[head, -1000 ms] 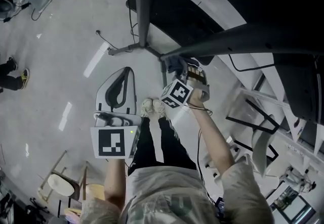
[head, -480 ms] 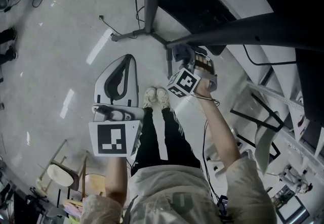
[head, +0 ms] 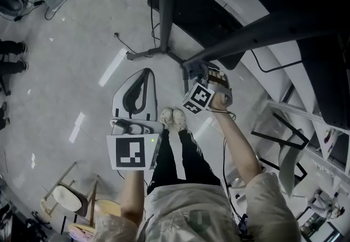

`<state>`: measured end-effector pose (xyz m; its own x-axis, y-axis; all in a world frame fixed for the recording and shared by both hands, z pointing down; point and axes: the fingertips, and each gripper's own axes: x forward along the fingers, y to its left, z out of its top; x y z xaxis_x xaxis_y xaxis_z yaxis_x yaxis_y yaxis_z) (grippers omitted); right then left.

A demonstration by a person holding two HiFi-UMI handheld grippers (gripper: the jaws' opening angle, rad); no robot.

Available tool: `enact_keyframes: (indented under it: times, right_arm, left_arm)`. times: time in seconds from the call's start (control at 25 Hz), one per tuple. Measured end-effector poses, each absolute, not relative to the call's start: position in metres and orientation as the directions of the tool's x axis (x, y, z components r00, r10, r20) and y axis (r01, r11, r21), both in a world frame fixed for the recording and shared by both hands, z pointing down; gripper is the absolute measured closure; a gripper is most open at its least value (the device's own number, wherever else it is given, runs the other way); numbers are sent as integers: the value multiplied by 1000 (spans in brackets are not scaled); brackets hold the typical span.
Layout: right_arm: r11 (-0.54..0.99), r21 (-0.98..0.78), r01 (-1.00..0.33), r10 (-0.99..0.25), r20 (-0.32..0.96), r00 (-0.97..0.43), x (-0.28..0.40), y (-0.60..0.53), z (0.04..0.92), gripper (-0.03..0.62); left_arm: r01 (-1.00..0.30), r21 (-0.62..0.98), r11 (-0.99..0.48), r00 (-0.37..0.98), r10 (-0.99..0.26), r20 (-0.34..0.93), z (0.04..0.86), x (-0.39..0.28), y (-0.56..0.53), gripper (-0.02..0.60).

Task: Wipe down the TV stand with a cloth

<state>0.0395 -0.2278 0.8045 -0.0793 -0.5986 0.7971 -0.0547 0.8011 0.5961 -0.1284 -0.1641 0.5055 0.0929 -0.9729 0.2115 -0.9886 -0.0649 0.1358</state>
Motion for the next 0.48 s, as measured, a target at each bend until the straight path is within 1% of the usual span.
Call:
enact_keyframes:
  times: [0.12,0.2,0.36,0.48]
  right_arm:
    - [770,634,-72,-637,754,-162,16,-228,758,539]
    - [740,663,-114,-669,711,-214,1,-227,714,537]
    - [684,667,-295,-729,610,-312,-16,-223,602,537]
    - [608,674,-419,-792,478,-381,-24,-221,510,537]
  left_arm:
    - [-992,115,-43,61,-986,157,473,-137,-167,568]
    - [-994,102,-24,37,-991,125,446,-144,-167,568]
    - [-997,75,26,-20,-997,76,389,-158,-154,568]
    - [-997,47,60,-57,-997,57,356,-167,-141,568]
